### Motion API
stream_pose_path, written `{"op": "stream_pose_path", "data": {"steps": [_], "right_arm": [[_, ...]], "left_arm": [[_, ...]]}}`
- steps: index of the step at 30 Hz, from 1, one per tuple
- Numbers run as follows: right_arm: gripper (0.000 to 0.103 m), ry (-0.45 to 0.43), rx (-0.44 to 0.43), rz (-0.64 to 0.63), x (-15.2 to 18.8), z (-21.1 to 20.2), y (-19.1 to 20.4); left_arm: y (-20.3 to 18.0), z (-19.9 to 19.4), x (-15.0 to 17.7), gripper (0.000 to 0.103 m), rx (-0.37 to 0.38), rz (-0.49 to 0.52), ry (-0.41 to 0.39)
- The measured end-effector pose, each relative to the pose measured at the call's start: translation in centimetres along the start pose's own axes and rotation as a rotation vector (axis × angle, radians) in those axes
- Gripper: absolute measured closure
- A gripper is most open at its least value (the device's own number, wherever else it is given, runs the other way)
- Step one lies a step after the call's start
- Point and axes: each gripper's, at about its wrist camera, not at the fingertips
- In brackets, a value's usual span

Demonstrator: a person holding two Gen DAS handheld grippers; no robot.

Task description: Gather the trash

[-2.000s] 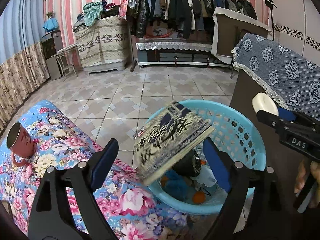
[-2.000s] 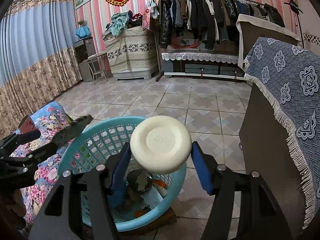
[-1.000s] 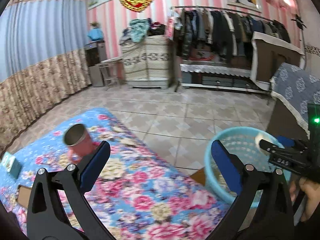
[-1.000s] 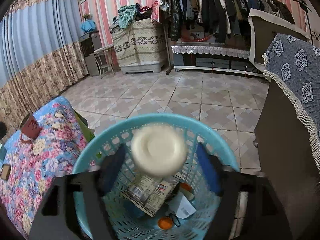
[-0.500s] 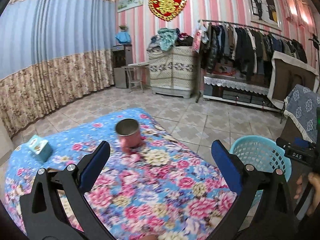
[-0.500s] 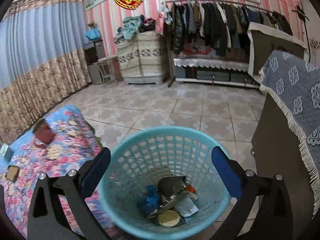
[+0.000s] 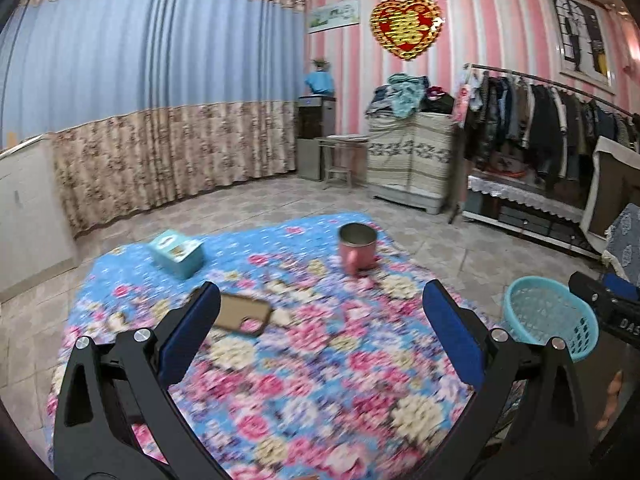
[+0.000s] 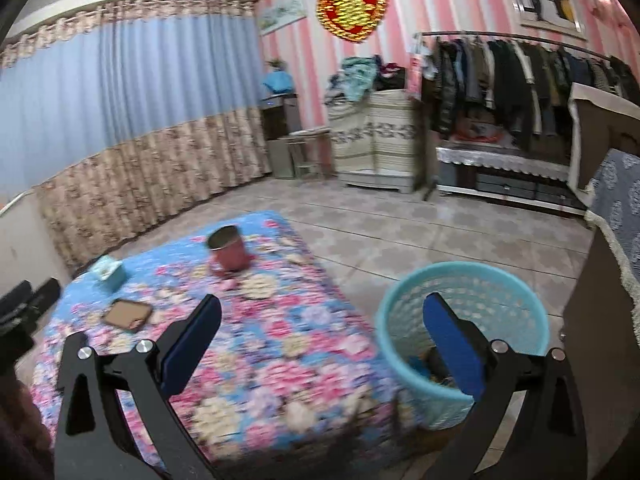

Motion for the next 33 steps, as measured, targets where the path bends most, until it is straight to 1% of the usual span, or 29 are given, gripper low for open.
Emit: {"op": "stream_pose_path", "data": {"steps": [3,6,8,13,19,24,29,33], "right_arm": [[0.004,-0.023,-0.05,-0.032,0.6,-1.6,2.5],[0.004,-0.029,-0.098,-0.055,1.4,-2.7,4.5],[0.005,-0.028,-0.115,-0.062,1.8,-3.3,5.3],[0.005,-0.041,-0.147,-0.087,2.8,-4.6,7.2],[0.005,-0.067,-0.132,-0.133,3.3,-6.2,8.8],[0.005,-0.084,-0.118,-0.156,3.2,-6.8,9.6],[0.005,-0.089,-0.119,-0.162,3.2,-6.9,9.9],[0.005,-0.097,-0.117,-0.169,3.6,-7.0,10.2]], "left_arm": [[1.2,-1.4,0.7,0.005,-0.01,-0.016,0.003],[1.7,-2.1,1.6,0.005,-0.04,-0.003,0.008],[1.9,-2.5,2.0,0.005,-0.042,0.003,0.016],[2.9,-3.9,3.1,0.005,-0.053,-0.014,-0.008],[3.7,-4.7,4.3,0.005,-0.066,-0.059,-0.013],[4.3,-5.0,4.3,0.005,-0.085,-0.067,-0.028],[4.5,-5.7,4.1,0.005,-0.08,-0.078,-0.059],[4.4,-5.9,4.2,0.005,-0.07,-0.071,-0.068]]}}
Point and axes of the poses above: each gripper's, at about its wrist camera, not at the fingertips, and z roughly the way its jaws point, y to its left, x to its underside, and after that the axes turned 8 degrees about -z, right-handed
